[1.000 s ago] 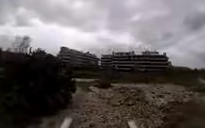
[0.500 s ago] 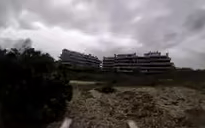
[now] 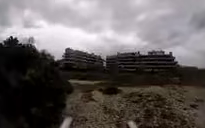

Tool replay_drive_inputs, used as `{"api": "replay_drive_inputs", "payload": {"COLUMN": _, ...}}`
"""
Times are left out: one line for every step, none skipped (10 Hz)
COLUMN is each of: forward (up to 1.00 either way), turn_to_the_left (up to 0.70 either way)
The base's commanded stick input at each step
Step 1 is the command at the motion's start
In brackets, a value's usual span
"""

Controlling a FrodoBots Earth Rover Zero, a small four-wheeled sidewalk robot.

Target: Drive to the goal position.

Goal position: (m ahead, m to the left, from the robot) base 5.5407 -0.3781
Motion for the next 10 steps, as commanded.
{"api": "replay_drive_inputs", "payload": {"forward": 0.7, "turn_to_the_left": 0.0}}
{"api": "replay_drive_inputs", "payload": {"forward": 0.7, "turn_to_the_left": 0.0}}
{"api": "replay_drive_inputs", "payload": {"forward": 0.7, "turn_to_the_left": 0.0}}
{"api": "replay_drive_inputs", "payload": {"forward": 0.7, "turn_to_the_left": 0.0}}
{"api": "replay_drive_inputs", "payload": {"forward": 0.7, "turn_to_the_left": 0.0}}
{"api": "replay_drive_inputs", "payload": {"forward": 0.7, "turn_to_the_left": 0.0}}
{"api": "replay_drive_inputs", "payload": {"forward": 0.7, "turn_to_the_left": 0.0}}
{"api": "replay_drive_inputs", "payload": {"forward": 0.7, "turn_to_the_left": 0.0}}
{"api": "replay_drive_inputs", "payload": {"forward": 0.7, "turn_to_the_left": 0.0}}
{"api": "replay_drive_inputs", "payload": {"forward": 0.7, "turn_to_the_left": 0.0}}
